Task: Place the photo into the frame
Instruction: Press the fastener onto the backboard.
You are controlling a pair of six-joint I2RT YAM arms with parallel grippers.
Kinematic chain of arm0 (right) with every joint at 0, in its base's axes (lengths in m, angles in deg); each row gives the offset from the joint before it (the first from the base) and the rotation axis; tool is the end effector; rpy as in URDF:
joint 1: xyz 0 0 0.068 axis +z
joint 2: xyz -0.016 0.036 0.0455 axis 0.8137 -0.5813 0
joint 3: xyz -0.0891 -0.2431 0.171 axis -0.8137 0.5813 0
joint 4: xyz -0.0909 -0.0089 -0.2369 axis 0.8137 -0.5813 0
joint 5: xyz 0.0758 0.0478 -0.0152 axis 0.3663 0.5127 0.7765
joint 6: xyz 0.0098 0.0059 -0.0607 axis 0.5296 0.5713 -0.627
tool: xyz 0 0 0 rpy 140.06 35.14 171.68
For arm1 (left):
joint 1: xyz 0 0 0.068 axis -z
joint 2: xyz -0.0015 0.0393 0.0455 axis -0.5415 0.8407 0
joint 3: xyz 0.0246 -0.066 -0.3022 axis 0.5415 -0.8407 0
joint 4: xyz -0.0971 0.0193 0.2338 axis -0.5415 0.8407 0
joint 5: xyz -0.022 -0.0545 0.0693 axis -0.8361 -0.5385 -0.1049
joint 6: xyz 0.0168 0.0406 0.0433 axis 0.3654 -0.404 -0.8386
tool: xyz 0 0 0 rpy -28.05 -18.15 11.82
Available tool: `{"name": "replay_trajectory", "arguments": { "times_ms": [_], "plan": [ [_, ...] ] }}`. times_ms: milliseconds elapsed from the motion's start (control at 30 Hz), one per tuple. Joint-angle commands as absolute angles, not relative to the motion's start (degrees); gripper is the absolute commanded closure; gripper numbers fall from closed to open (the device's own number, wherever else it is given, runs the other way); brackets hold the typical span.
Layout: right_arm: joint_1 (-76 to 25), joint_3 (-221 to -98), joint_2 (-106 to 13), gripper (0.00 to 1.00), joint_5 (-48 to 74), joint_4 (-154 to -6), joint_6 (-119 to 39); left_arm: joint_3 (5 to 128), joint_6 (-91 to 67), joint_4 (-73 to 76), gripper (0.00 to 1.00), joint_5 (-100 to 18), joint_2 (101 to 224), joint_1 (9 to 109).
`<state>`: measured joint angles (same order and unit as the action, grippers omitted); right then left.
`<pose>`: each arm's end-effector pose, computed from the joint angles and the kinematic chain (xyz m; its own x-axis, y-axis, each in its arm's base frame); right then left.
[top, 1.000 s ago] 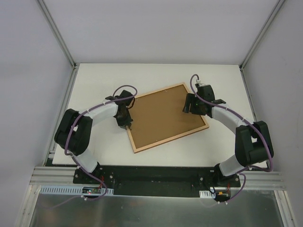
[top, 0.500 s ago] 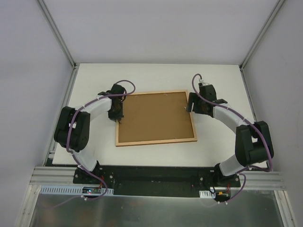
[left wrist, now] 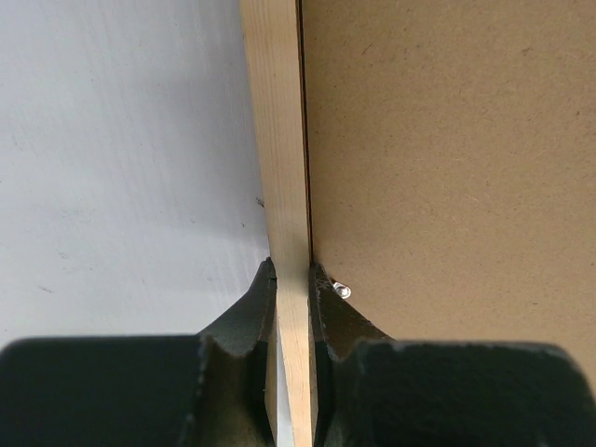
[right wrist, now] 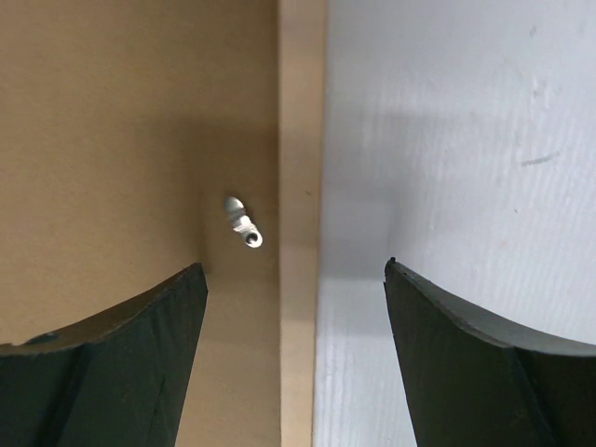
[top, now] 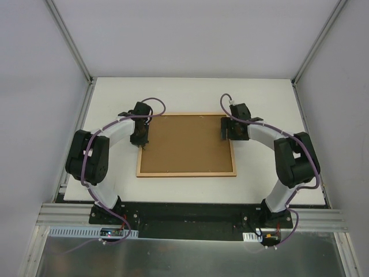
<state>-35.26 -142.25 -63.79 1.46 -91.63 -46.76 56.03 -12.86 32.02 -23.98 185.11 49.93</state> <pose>0.3383 0.1143 0.2114 -0.7474 -0.2568 -0.6127 -0.2830 0.9575 -0.0560 0.3259 -0.0933 0.2122 -0.8948 0.0800 -0.4392 0.0634 0.9966 0.0523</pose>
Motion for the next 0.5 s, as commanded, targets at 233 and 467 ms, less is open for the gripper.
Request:
{"name": "replay_trajectory", "arguments": {
  "times_ms": [233, 467],
  "plan": [
    [-33.1, -151.2, -69.3, 0.26, -4.5, -97.1, -49.1, 54.4, -15.5, 32.1, 1.0, -23.5, 182.6, 49.6],
    [-32.5, -153.0, -71.9, 0.32, -4.4, -97.7, -48.7, 54.3, -15.3, 32.1, 1.0, -22.9, 182.7, 50.0]
  ]
}}
